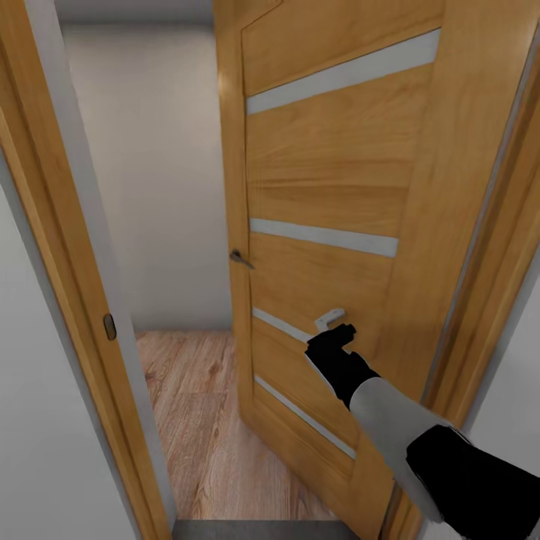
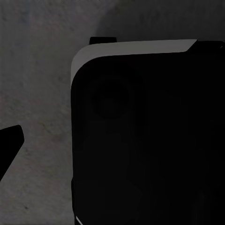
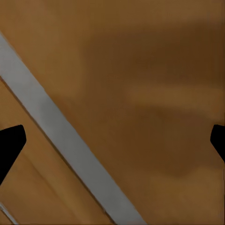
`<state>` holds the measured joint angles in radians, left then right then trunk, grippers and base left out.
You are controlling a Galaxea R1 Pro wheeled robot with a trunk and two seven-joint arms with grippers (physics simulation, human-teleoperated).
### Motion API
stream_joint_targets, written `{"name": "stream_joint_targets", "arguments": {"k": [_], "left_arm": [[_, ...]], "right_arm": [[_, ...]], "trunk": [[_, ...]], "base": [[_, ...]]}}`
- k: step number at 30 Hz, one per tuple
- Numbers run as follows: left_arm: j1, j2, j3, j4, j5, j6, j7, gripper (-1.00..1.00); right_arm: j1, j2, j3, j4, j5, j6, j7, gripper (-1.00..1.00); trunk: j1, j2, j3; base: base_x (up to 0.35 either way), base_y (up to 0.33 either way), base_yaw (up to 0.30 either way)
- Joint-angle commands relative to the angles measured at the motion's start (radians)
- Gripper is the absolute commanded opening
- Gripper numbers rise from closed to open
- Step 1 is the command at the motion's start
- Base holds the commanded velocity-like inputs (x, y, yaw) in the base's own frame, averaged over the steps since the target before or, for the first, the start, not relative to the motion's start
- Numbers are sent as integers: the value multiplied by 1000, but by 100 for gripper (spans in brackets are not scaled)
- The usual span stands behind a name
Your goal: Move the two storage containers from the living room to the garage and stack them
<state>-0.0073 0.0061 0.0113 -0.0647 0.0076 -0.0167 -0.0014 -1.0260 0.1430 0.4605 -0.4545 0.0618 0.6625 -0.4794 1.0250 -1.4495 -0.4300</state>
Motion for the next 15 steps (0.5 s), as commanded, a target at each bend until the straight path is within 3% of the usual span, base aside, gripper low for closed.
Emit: {"name": "stream_joint_targets", "arguments": {"k": [1,15], "left_arm": [[0,0,1,0,1,-2,0,100],[0,0,1,0,1,-2,0,100]], "right_arm": [[-28,-13,13,23,45,2,-4,100],[-116,-14,13,124,44,-10,-5,100]], "trunk": [[0,0,-1],[0,0,-1]], "base": [[0,0,0],[0,0,0]]}}
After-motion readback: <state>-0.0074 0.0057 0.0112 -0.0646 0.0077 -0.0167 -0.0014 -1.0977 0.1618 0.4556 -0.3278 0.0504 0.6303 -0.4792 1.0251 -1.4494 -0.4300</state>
